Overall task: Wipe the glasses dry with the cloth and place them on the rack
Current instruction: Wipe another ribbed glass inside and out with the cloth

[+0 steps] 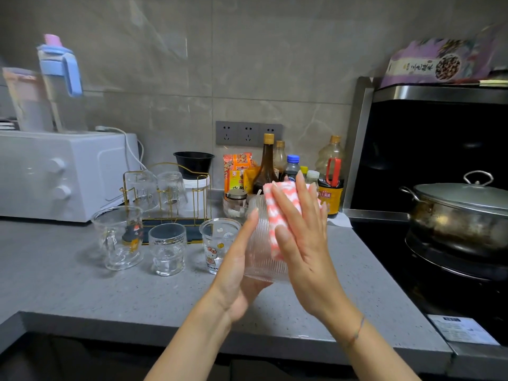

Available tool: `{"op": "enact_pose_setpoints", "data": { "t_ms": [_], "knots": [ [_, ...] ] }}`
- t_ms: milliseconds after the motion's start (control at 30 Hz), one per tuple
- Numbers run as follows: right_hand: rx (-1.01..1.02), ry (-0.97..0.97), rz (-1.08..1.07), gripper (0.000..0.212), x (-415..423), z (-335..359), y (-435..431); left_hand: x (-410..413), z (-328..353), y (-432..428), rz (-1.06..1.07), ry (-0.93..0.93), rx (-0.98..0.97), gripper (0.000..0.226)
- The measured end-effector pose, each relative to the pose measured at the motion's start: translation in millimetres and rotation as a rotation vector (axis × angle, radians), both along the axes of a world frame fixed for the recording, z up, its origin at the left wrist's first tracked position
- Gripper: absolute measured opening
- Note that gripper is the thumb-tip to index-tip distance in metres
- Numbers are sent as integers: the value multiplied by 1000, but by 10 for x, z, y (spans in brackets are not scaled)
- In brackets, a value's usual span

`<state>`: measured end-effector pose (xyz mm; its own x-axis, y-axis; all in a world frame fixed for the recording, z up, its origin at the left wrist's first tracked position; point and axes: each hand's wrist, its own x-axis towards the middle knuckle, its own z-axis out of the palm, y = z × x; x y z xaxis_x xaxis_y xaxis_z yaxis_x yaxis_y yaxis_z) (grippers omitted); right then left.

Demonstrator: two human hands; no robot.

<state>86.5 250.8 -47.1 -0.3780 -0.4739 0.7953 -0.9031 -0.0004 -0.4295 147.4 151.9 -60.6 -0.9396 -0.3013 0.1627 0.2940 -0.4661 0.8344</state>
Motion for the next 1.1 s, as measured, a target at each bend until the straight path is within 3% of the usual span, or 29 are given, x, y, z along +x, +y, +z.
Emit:
{"op": "enact_pose_setpoints", "data": {
  "t_ms": [367, 533, 700, 933, 1100],
  "knots": [
    [35, -74, 167, 62, 276, -394, 58, 18, 91, -108, -24, -9, 66, 76],
    [15, -30, 128, 61, 157, -231, 54, 32, 81, -80, -14, 14, 11, 63],
    [-34, -159, 126, 65, -11, 13, 15, 23, 43, -42, -29, 19, 35, 55],
    [-19, -97, 172, 63, 162, -124, -16, 15, 72, 2, -19, 85, 101, 48],
    [31, 11, 211, 58, 345, -396, 40, 41, 96, -90, -120, 10, 207, 81]
  ]
}}
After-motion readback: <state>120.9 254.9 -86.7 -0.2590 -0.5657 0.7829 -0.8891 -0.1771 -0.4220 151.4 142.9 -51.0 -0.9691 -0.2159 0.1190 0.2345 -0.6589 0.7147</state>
